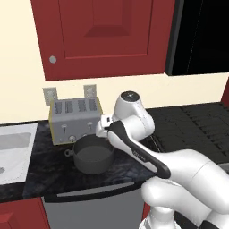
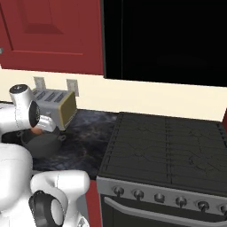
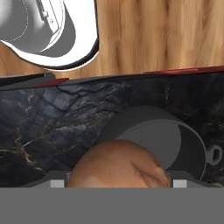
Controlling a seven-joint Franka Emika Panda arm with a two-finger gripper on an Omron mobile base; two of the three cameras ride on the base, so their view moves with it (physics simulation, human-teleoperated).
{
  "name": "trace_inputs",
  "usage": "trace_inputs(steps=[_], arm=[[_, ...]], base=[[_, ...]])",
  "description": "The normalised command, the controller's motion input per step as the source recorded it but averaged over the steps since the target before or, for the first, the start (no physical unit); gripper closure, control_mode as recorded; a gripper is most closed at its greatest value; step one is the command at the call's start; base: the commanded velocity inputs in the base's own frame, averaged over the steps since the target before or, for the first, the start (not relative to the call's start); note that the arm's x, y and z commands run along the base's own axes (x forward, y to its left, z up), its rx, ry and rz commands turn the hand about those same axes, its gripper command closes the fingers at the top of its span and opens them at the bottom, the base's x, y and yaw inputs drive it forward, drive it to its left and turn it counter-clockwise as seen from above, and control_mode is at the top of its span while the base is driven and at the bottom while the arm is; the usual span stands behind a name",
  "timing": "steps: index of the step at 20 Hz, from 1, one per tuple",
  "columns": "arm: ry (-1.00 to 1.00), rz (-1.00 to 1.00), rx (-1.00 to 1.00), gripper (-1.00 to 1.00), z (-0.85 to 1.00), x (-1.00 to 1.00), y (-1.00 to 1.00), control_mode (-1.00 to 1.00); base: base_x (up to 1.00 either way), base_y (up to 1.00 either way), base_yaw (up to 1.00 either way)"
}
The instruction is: Turn on the sink faucet. Then move the onion from the counter to the sink. Turn off the sink. Move the vegetable from the sink to the pot next to the stove. Finally move the pot to the front left burner.
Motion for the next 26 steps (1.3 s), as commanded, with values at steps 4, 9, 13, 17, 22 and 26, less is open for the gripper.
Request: trace_inputs(steps=[4,9,13,17,22,26], arm=[[0.0,0.0,0.0,1.0,-0.16,0.29,0.1,-1.0],[0.03,0.0,-0.02,1.0,-0.31,0.12,0.02,-1.0],[0.03,0.0,-0.06,1.0,-0.36,0.0,0.05,-1.0],[0.06,0.0,-0.08,1.0,-0.3,0.08,0.19,-1.0],[0.07,0.0,-0.07,1.0,-0.23,0.15,0.29,-1.0],[0.06,0.0,-0.05,1.0,-0.18,0.22,0.3,-1.0]], base=[[0.0,0.0,0.0],[0.0,0.0,0.0],[0.0,0.0,0.0],[0.0,0.0,0.0],[0.0,0.0,0.0],[0.0,0.0,0.0]])
